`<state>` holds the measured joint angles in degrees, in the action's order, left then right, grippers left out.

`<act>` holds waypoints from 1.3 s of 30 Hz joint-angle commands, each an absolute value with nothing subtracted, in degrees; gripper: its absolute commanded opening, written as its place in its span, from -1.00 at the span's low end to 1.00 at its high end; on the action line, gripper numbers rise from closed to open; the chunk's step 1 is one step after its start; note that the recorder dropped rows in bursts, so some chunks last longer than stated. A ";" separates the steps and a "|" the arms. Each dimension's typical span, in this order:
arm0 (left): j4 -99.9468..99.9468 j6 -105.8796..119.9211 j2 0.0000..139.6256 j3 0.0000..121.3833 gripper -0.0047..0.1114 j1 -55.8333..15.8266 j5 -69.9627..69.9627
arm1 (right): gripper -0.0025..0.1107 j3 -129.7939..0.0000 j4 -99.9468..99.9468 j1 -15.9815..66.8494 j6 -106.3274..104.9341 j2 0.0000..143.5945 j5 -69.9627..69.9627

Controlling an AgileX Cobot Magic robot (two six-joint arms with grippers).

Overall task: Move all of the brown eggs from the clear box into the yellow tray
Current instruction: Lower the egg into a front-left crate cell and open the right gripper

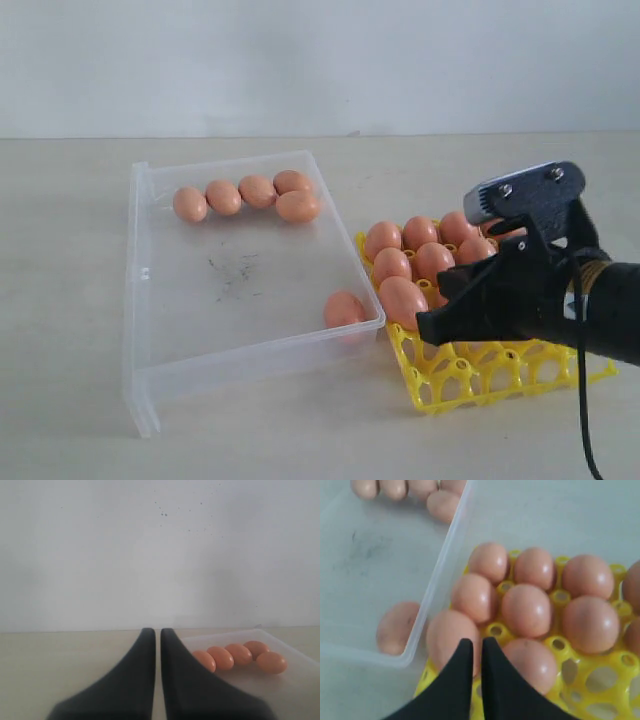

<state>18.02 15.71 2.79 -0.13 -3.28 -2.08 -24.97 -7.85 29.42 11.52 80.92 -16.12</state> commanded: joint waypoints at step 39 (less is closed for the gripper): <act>18.28 15.97 3.02 0.00 -0.85 -3.44 -2.98 | -0.94 -36.07 -25.33 31.93 28.03 88.67 -12.51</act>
<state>18.02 15.71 2.79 -0.13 -3.28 -2.08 -35.87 -24.98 31.94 30.54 92.20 -9.76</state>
